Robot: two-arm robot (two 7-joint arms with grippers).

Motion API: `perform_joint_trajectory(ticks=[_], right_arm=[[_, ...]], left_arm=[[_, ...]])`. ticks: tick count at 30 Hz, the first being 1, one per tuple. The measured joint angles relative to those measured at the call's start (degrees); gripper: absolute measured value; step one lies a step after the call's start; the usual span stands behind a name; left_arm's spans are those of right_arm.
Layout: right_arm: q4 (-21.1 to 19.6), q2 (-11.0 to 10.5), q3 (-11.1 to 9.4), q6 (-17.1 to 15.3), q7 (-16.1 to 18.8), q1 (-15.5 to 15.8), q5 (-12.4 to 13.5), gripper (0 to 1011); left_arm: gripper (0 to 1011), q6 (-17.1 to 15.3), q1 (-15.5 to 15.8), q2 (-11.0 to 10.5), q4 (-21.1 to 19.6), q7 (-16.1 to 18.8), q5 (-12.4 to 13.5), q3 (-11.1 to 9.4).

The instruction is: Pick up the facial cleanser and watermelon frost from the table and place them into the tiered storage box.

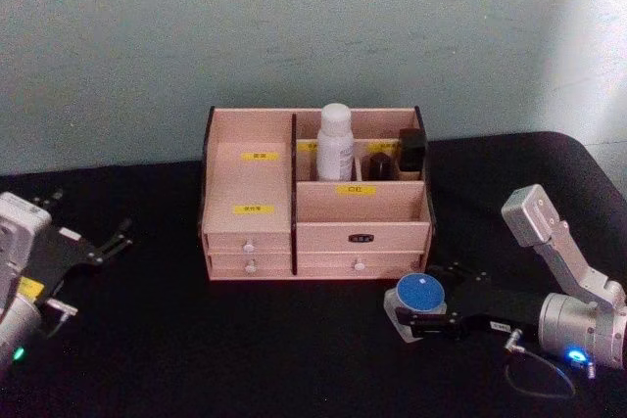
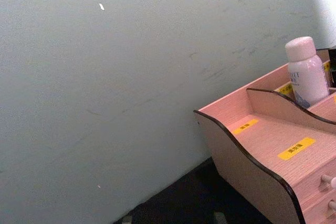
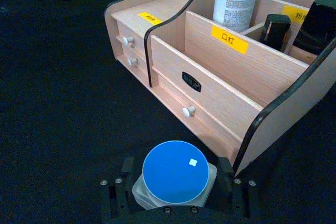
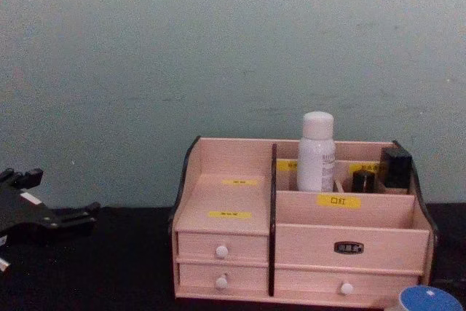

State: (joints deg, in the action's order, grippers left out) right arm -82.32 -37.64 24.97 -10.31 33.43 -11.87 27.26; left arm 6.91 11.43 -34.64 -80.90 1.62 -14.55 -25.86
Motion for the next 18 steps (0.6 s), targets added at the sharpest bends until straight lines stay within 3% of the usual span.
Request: perform_joint_trajectory(ticks=[18], right_arm=[[0.86, 0.49, 0.42, -0.34, -0.14, -0.52, 0.59, 1000]], left_arm=[[1001, 0.0, 0.0, 0.0, 0.0, 0.0, 0.0, 0.0]])
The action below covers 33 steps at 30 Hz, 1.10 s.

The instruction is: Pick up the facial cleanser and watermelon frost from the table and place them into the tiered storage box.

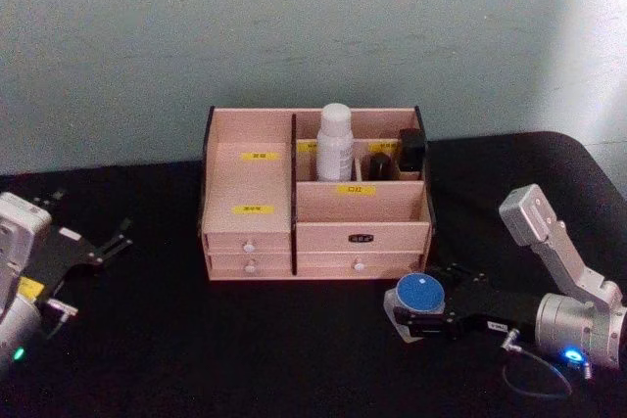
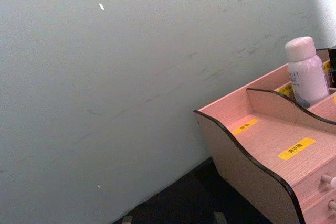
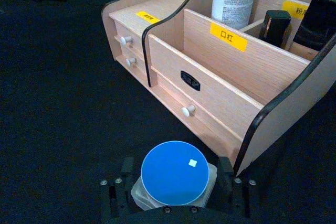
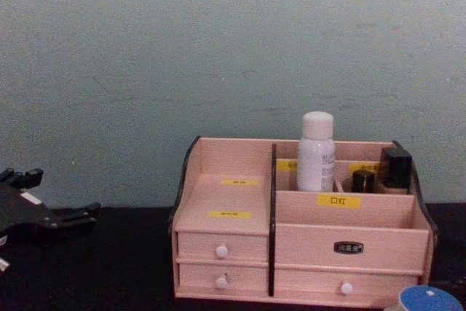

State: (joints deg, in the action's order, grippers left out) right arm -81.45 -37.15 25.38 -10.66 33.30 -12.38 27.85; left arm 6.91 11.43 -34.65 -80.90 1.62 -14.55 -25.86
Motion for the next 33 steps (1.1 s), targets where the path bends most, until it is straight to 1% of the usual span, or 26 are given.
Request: perform_joint_trajectory(ticks=[12, 33], right_arm=[[0.0, -0.19, 0.24, -0.03, -0.14, -0.04, -0.07, 1000], [-0.38, -0.3, 0.08, -0.09, -0.66, 0.14, -0.38, 1000]], left_arm=[[1001, 0.0, 0.01, 0.0, 0.0, 0.0, 0.0, 0.0], [1001, 0.0, 0.0, 0.0, 0.0, 0.0, 0.0, 0.0]])
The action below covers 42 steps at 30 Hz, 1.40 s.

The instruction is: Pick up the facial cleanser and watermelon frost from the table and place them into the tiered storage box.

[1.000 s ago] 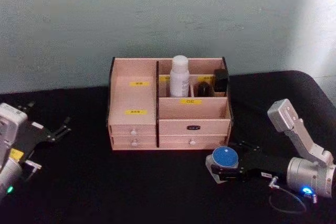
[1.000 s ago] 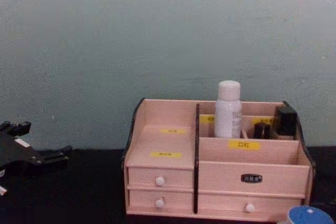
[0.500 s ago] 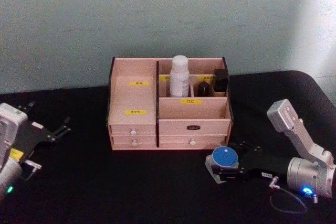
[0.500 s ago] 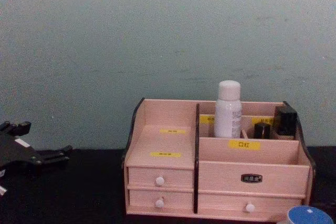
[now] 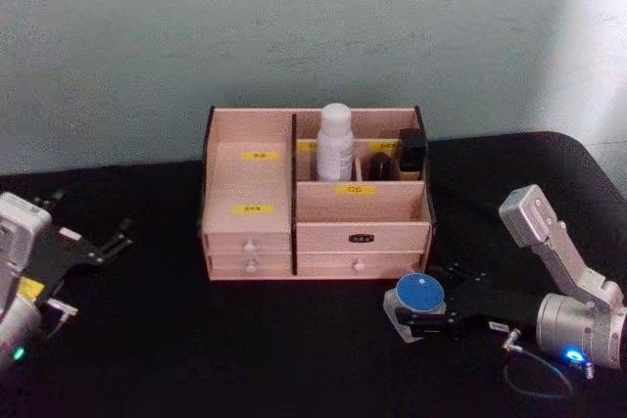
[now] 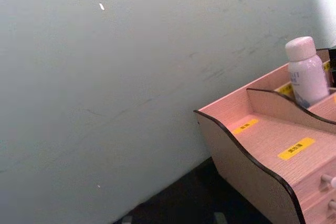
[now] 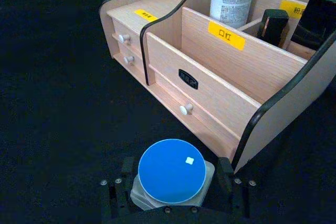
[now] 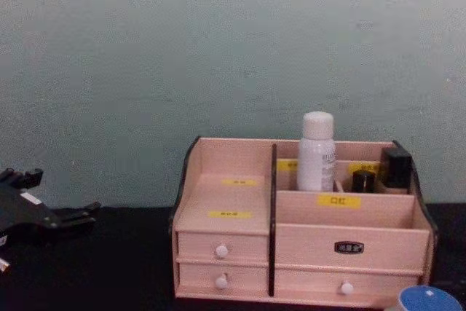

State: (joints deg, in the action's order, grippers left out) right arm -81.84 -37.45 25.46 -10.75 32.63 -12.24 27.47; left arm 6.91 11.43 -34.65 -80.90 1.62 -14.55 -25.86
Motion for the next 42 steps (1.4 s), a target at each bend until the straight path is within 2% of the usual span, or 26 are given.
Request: perform_joint_trajectory(ticks=[12, 20, 26, 42], right_arm=[[0.0, 0.0, 0.0, 0.01, 0.0, 0.0, -0.03, 992], [0.0, 0.0, 0.0, 0.01, 0.01, 0.0, -0.03, 830], [-0.01, 0.0, 0.0, 0.05, 0.02, 0.0, 0.01, 754], [0.0, 0.0, 0.0, 0.06, 0.0, 0.0, -0.01, 730]], left_arm=[[1001, 0.0, 0.0, 0.0, 0.0, 0.0, 0.0, 0.0], [1001, 0.0, 0.0, 0.0, 0.0, 0.0, 0.0, 0.0], [1001, 0.0, 0.0, 0.0, 0.0, 0.0, 0.0, 0.0], [1001, 0.0, 0.0, 0.0, 0.0, 0.0, 0.0, 0.0]])
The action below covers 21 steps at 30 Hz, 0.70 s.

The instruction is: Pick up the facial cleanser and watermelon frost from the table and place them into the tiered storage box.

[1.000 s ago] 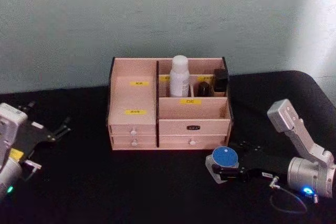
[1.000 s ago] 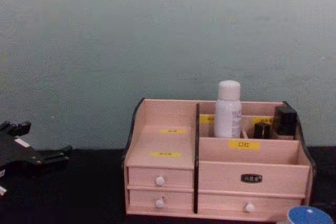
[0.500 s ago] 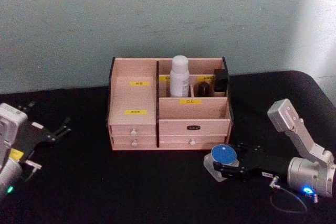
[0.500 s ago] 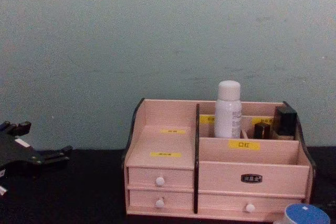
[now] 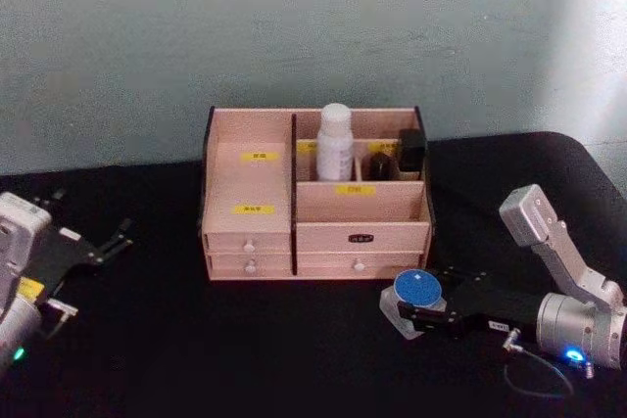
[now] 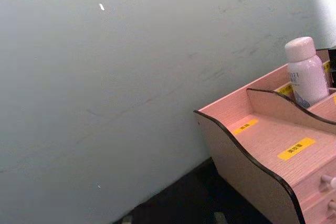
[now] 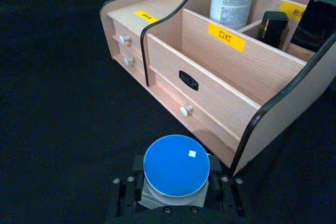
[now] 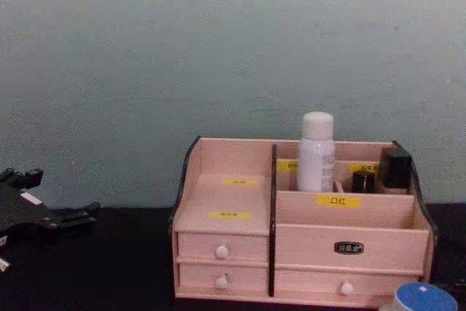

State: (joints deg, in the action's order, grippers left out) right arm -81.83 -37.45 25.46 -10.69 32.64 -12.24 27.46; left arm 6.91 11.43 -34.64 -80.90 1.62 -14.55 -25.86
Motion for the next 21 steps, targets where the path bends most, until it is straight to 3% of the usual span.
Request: perform_joint_trajectory(ticks=[21], right_arm=[[-0.16, -0.46, 0.16, 0.16, 1.05, -0.21, -0.21, 730]], left_arm=[[1001, 0.0, 0.0, 0.0, 0.0, 0.0, 0.0, 0.0]])
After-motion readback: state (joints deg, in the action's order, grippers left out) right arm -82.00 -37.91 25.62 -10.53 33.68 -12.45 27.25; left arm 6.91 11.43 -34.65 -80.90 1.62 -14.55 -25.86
